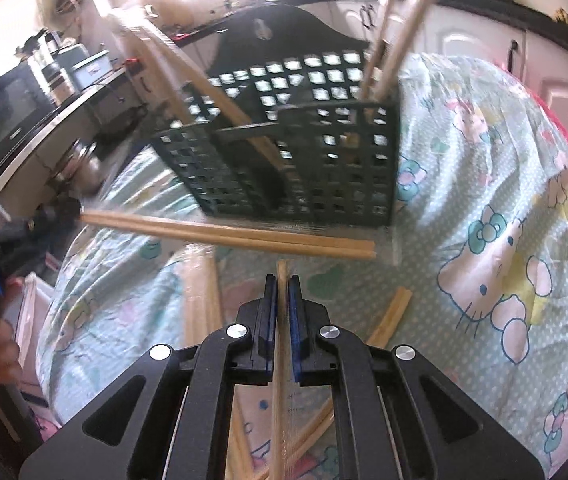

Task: Organize utensils
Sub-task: 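Lower the left tool onto loose chopsticks and close it while the right tool closes on chopsticks too, then lift the held chopsticks with both tools and carry them above the green caddy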

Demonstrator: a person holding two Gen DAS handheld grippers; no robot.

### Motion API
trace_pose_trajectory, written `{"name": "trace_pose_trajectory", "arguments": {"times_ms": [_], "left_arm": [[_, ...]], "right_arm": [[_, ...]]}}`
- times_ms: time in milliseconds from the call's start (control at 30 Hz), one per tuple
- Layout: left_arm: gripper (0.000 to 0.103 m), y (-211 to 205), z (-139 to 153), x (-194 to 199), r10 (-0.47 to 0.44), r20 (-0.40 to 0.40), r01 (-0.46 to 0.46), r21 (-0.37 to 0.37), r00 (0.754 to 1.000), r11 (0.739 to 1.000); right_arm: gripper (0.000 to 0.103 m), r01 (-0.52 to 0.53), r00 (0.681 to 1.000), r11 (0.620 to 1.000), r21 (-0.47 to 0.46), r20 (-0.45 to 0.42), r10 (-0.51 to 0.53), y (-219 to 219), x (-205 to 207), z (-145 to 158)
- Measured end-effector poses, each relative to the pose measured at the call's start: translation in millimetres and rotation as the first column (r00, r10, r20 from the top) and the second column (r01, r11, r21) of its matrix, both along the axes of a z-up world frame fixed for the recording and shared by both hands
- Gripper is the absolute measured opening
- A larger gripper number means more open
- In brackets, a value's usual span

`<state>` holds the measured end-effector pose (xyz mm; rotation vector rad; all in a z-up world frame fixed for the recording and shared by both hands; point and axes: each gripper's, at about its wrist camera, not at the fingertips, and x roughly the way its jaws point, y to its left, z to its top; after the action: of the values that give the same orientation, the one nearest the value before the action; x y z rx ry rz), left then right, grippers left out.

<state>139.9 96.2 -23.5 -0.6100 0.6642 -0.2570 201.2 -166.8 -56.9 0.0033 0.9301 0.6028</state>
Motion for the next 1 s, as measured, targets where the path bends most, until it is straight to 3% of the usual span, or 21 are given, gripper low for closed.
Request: {"name": "trace_pose_trajectory", "arguments": {"times_ms": [500,1000], "left_arm": [[0.002,-17.0,77.1,-24.0,-0.055,0.18,0.057,-0.007,0.982,0.998],[0.002,-43.7,140.8,-0.9,-0.112,0.27,0.108,0.029,0.956,0.994]], "right_arm": [[0.006,-0.116,0.98,0.992,-0.045,0.155,0.122,24.0,-47.3,36.7],[0.006,-0.176,0.95,0.984,-0.036,0.255,0.179,24.5,-64.3,66.6]]}}
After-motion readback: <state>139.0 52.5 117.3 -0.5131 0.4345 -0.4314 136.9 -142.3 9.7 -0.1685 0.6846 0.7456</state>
